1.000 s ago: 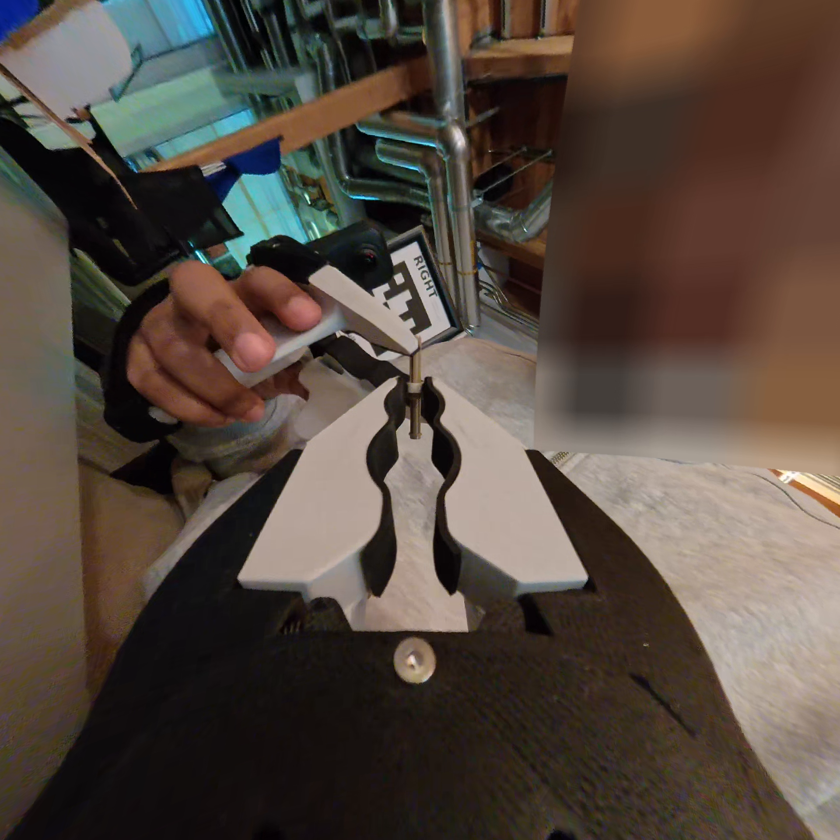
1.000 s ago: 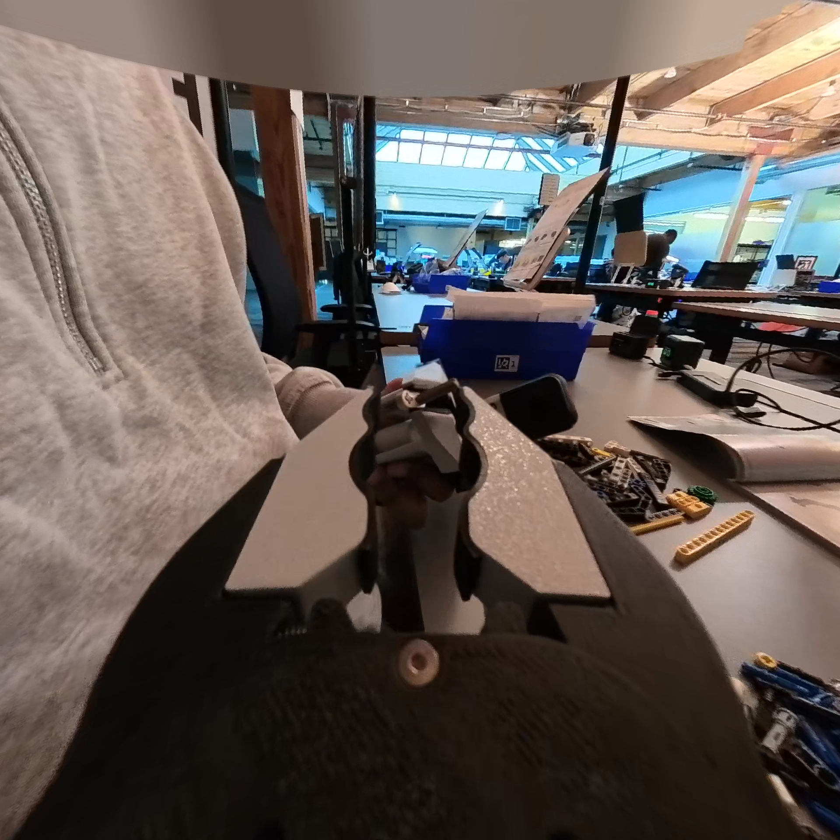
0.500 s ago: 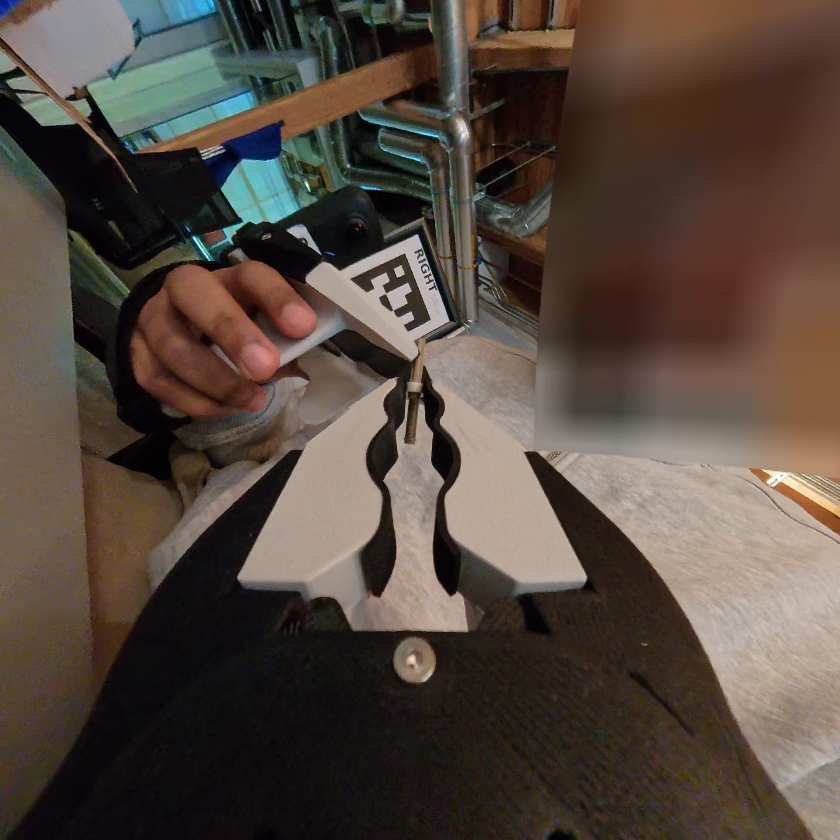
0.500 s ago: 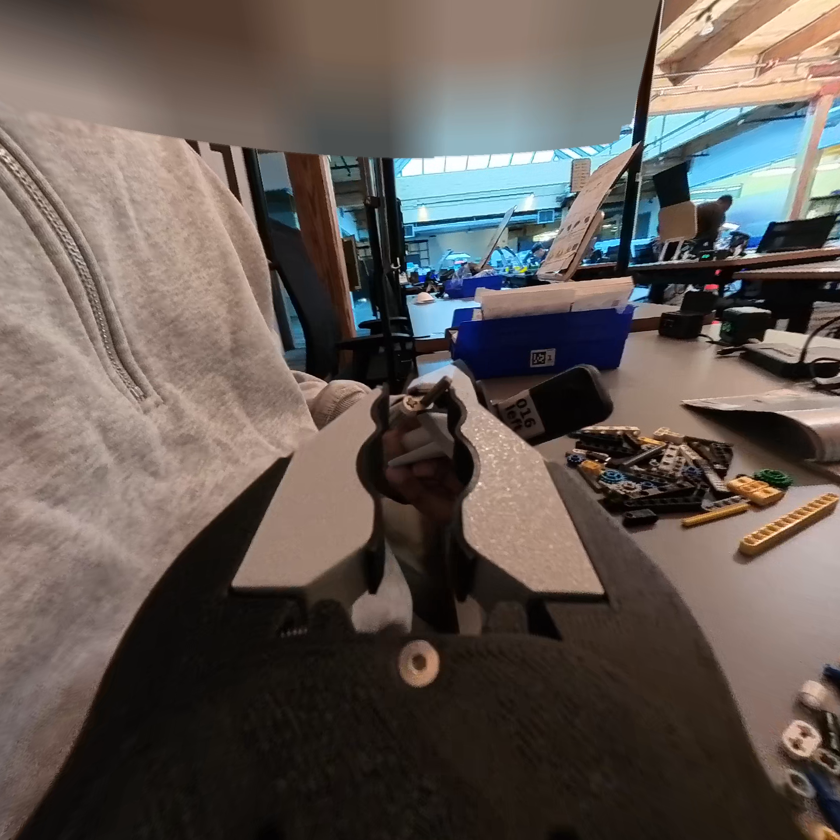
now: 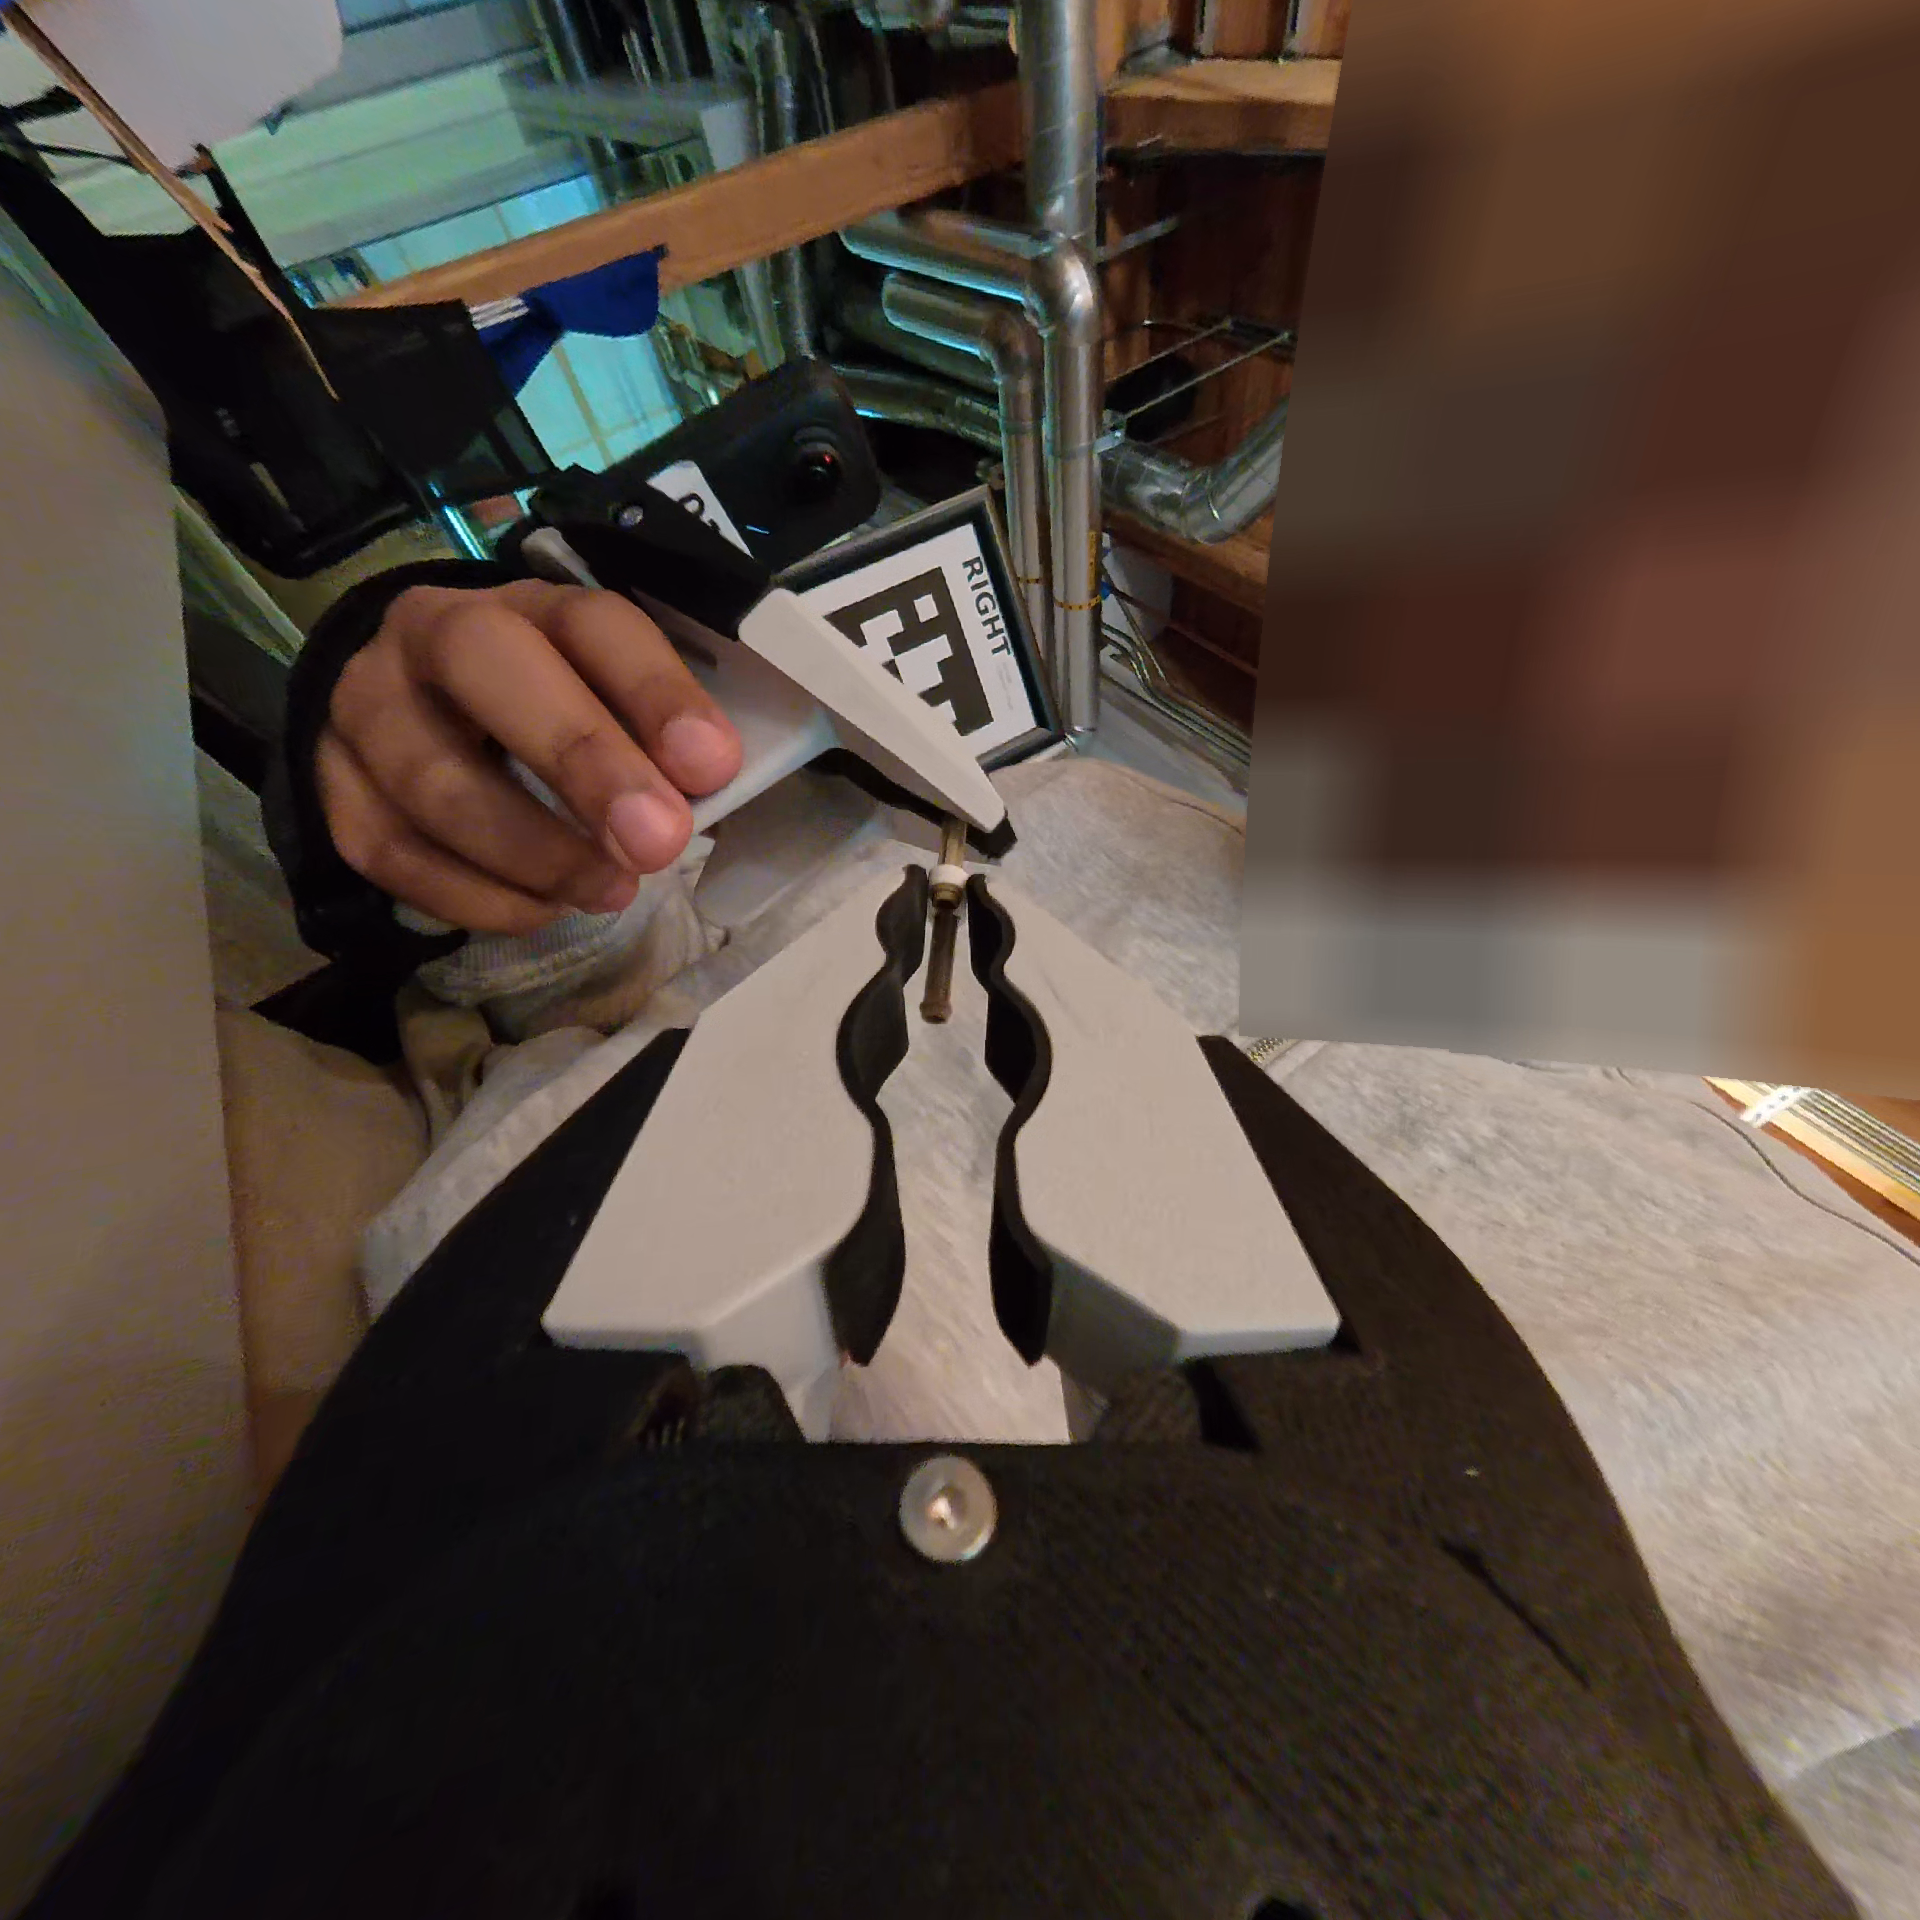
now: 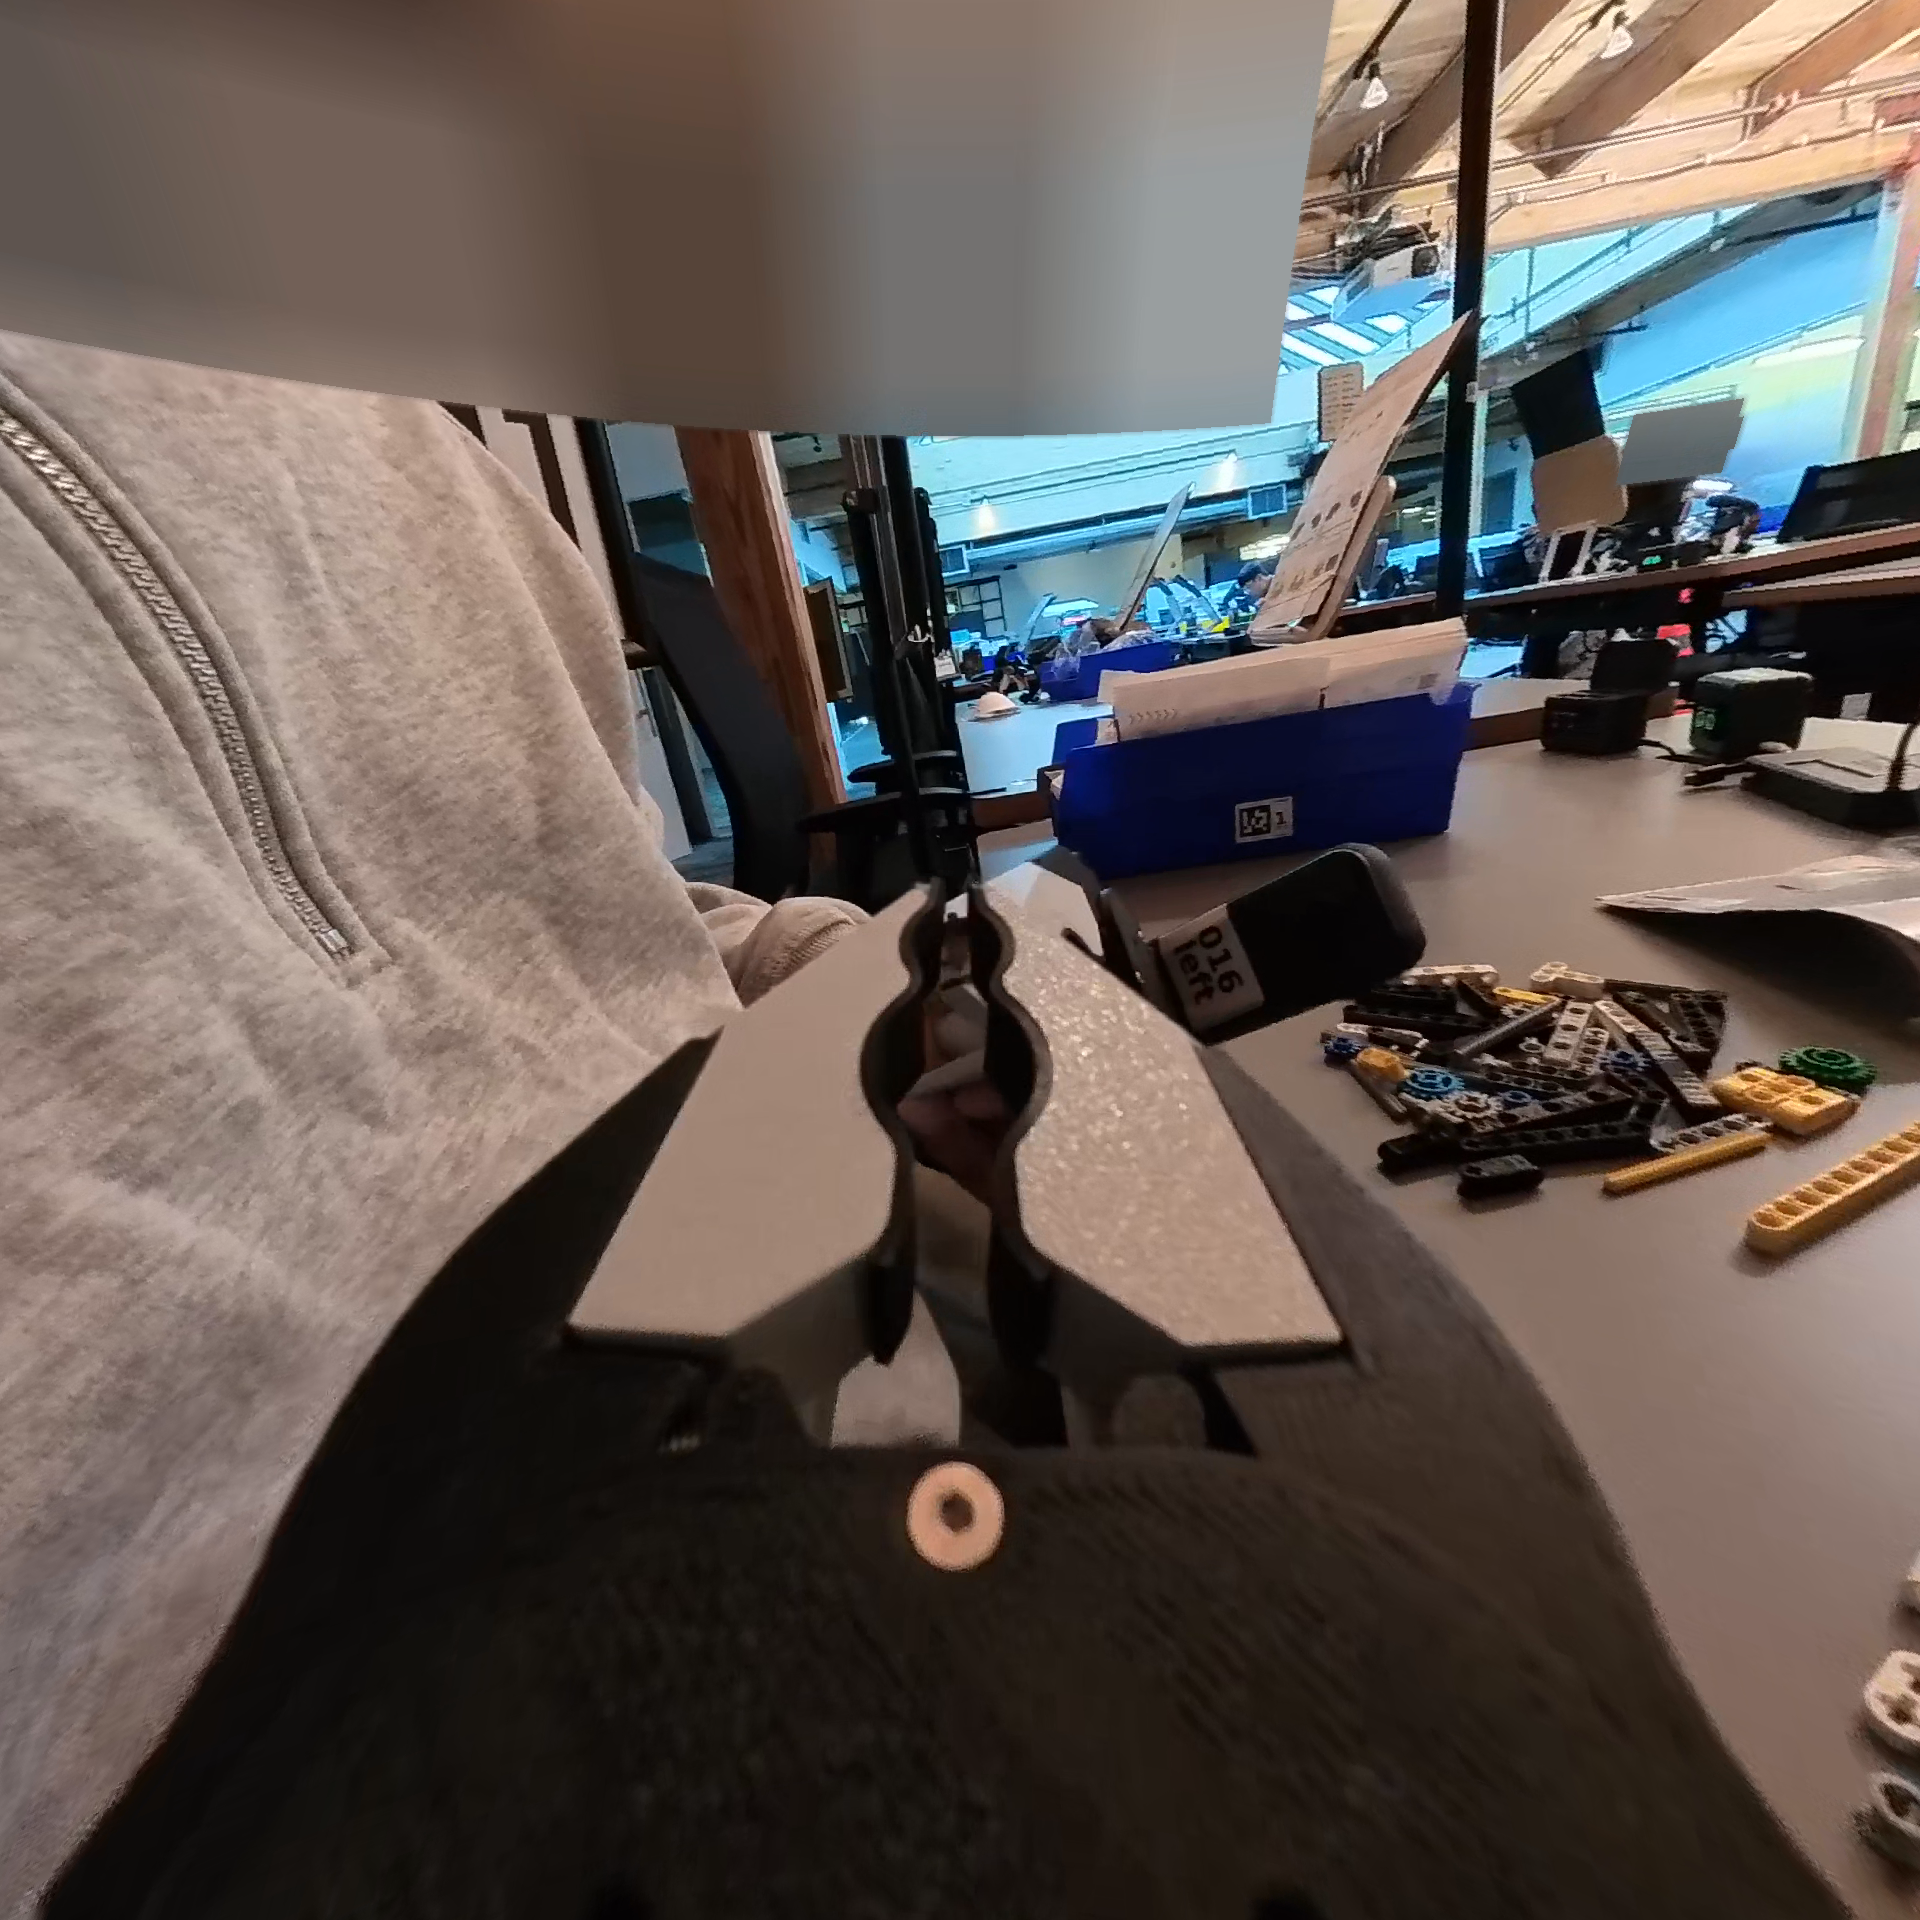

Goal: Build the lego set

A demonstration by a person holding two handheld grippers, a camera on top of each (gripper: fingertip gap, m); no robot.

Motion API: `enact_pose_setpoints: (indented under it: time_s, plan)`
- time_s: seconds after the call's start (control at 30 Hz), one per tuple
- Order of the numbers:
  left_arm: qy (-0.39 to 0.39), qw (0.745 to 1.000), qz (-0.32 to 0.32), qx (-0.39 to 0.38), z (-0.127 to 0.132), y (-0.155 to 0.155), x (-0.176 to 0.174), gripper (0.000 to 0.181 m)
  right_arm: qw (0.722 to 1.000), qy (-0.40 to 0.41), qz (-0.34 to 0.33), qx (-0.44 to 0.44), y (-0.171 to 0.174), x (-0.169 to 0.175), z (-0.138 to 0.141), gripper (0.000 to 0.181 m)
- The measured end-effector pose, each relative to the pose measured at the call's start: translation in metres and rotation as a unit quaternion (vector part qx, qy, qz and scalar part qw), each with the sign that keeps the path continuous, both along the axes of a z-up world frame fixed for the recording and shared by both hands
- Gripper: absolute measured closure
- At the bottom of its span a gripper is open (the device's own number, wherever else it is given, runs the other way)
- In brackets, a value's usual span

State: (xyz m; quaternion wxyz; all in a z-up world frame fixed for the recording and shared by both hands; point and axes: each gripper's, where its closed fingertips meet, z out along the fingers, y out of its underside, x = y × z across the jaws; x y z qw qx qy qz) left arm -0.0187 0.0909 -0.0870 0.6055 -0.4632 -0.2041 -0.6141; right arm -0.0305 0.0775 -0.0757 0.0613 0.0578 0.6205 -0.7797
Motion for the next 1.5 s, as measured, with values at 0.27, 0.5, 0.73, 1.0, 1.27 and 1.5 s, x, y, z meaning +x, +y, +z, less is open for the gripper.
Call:
enact_pose_setpoints:
  time_s: [0.27, 0.5, 0.73, 1.0, 1.27, 1.5]
  plan:
    - [0.165, 0.94, 0.253, -0.157, -0.026, -0.005, -0.062, 0.126, 0.98, -0.022, -0.176, 0.088, 0.019, -0.059, -0.021, 0.18]
    - [0.418, 0.79, 0.347, -0.284, -0.044, 0.004, -0.067, 0.126, 0.957, -0.166, -0.21, 0.112, 0.011, -0.077, -0.039, 0.18]
    - [0.557, 0.654, 0.394, -0.327, -0.047, 0.002, -0.073, 0.171, 0.948, -0.25, -0.179, 0.077, 0.009, -0.08, -0.041, 0.18]
    - [0.488, 0.735, 0.366, -0.297, -0.044, 0.001, -0.071, 0.179, 0.972, -0.192, -0.123, 0.051, 0.013, -0.066, -0.028, 0.15]
    - [0.458, 0.798, 0.236, -0.313, -0.068, 0.001, -0.048, 0.179, 0.918, 0.122, -0.056, 0.373, 0.024, -0.033, -0.07, 0.119]
    - [0.482, 0.809, 0.159, -0.296, -0.08, 0.004, -0.021, 0.178, 0.865, 0.25, 0.075, 0.429, 0.017, -0.019, -0.077, 0.149]
